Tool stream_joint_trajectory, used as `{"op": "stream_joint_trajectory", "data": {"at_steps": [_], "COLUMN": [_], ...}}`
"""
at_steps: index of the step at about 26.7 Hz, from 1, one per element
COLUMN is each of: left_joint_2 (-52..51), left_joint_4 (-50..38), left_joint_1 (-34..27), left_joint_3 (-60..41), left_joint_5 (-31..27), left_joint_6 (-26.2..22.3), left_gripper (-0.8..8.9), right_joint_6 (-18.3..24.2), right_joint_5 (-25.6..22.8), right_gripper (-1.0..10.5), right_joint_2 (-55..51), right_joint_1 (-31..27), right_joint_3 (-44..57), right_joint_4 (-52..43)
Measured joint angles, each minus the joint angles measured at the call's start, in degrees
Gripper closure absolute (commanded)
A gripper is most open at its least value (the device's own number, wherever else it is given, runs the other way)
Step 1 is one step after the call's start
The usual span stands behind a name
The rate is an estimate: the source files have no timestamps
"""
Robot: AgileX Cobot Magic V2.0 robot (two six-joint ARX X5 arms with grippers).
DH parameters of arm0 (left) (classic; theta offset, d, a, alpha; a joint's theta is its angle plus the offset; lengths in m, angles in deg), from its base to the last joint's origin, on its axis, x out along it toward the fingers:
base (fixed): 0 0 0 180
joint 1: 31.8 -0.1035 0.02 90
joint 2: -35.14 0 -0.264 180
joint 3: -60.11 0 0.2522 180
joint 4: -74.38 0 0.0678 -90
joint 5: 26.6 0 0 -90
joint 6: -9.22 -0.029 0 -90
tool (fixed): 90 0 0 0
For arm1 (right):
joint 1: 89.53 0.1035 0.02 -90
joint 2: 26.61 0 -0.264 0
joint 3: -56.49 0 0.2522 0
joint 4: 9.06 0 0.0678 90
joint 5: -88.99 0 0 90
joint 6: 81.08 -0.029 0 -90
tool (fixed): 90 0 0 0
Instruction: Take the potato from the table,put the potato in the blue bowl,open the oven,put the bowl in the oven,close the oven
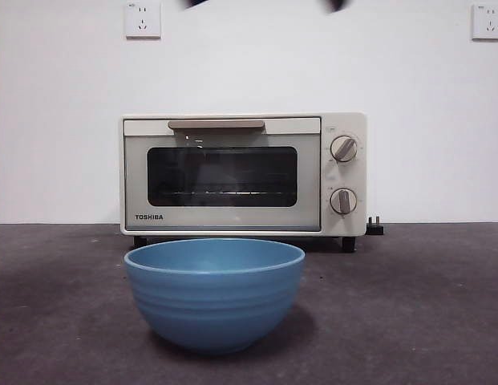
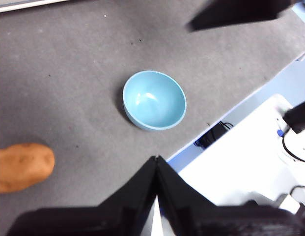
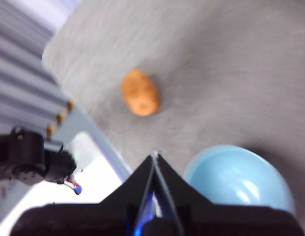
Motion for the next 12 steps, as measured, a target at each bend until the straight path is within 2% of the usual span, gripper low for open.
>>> {"op": "stream_joint_trajectory", "data": {"at_steps": [7,10,12], "left_joint_2": [-3.0,-4.7,-5.2], "left_joint_4": [0.5,0.5,0.6], "left_joint_1": [0.0,0.0,0.0], "left_joint_3": [2.4,2.4,2.5], "left_joint_5": [0.2,3.9,7.1], "left_joint_6": [0.9,2.4,3.5], "left_gripper": [8.19,8.19,8.19], "right_joint_6": [5.9,7.8,8.4], "right_joint_5": [1.2,1.8,2.1], "right_gripper": [9.4,9.3,8.5], "right_joint_2": [22.8,29.0,32.9], "right_joint_1": [7.7,9.2,9.9], "right_joint_3": [-22.1,-29.7,-33.7], "right_joint_4": [2.2,2.6,2.6]}}
